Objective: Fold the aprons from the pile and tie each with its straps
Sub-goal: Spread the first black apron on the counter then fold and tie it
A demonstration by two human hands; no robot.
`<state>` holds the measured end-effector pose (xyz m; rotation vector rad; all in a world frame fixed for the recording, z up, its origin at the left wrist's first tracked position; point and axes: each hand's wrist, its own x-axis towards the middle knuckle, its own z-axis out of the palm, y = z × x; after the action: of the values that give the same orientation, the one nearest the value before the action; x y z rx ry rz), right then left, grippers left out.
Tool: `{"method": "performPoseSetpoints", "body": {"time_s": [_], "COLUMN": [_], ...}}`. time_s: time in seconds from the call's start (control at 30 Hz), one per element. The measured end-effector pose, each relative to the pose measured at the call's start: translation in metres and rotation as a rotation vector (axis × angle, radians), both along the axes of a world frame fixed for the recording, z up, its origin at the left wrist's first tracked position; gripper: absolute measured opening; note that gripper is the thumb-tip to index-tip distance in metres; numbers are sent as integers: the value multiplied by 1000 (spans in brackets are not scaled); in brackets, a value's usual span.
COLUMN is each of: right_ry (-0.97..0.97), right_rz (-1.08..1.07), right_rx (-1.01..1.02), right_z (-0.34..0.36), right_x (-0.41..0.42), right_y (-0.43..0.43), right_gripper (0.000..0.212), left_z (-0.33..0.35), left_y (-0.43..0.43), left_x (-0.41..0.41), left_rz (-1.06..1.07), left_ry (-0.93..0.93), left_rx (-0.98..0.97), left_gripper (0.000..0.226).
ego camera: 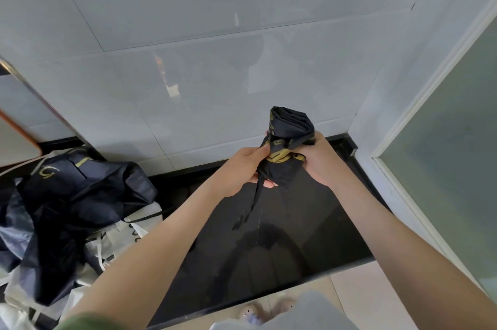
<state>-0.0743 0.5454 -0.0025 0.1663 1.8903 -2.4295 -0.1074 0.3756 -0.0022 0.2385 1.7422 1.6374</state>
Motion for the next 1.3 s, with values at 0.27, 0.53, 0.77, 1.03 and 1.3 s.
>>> {"method": "performPoseSetpoints", "body": {"time_s": [0.27, 0.53, 0.77, 1.03, 1.3], "right_ry": [-86, -200, 120, 184, -10], "right_rz": [-123, -327, -407, -281, -66], "right_rx": [-315, -238, 412, 379, 203], "right_z": [19, 13, 7, -1, 12], "right_x": [7, 1, 8, 12, 1], "right_y": [3, -2, -8, -6, 1], "right_gripper": [19, 14, 23, 31, 18], "left_z": [14, 4, -3, 1, 4], "left_y": [-8, -2, 11, 6, 13], "left_x": [3, 7, 3, -7, -14], "left_rz": [-220, -169, 50, -34, 41], "left_ry": [165, 175, -46, 39, 385], "left_rx": [-118, -132, 42, -57, -223], "left_gripper": [41, 42, 35, 17, 32]}}
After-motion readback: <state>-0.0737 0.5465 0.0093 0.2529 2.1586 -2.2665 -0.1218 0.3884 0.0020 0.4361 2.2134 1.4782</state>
